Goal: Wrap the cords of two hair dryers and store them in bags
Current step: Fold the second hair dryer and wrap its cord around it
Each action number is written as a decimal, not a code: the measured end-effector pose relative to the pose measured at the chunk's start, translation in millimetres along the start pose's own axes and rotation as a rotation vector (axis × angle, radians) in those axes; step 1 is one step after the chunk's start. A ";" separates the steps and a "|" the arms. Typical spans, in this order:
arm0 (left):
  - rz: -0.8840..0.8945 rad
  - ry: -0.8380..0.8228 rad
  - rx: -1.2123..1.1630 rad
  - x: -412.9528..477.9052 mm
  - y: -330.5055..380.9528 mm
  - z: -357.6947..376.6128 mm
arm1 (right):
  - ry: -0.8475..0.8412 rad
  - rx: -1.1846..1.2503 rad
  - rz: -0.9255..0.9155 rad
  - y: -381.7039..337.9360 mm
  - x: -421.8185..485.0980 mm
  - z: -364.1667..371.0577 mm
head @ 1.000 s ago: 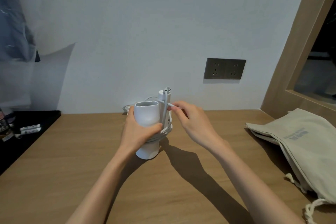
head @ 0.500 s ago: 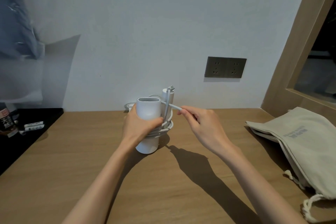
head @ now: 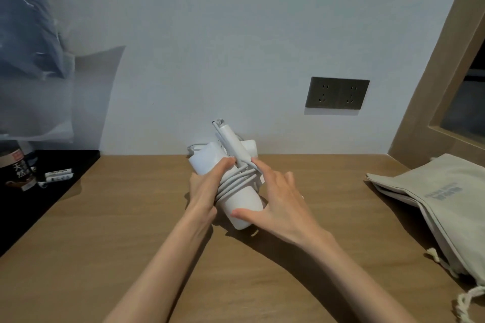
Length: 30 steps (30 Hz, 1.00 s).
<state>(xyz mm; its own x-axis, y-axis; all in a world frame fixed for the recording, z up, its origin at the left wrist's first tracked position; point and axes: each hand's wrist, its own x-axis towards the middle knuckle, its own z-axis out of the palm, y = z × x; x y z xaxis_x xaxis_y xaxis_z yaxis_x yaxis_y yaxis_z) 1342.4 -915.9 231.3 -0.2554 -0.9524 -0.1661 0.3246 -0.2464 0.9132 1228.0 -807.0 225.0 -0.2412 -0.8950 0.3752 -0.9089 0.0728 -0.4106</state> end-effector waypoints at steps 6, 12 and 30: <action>0.058 0.027 0.006 4.9 -9.2 -2.9 | -0.037 0.064 0.045 -4.5 9.8 4.2; 0.238 0.073 0.312 10.9 -8.2 -11.4 | -0.123 0.080 0.074 -2.1 20.8 5.0; 0.360 -0.183 0.705 -7.4 -25.7 -2.8 | -0.270 0.169 0.049 44.5 2.6 -38.4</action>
<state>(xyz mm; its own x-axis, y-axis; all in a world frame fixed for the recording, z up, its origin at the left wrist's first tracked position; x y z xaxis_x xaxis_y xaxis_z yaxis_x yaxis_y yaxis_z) 1338.4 -903.1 208.0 -0.4095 -0.8922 0.1903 -0.2191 0.2987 0.9288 1173.9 -789.2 239.6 -0.1637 -0.9783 0.1267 -0.8238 0.0649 -0.5632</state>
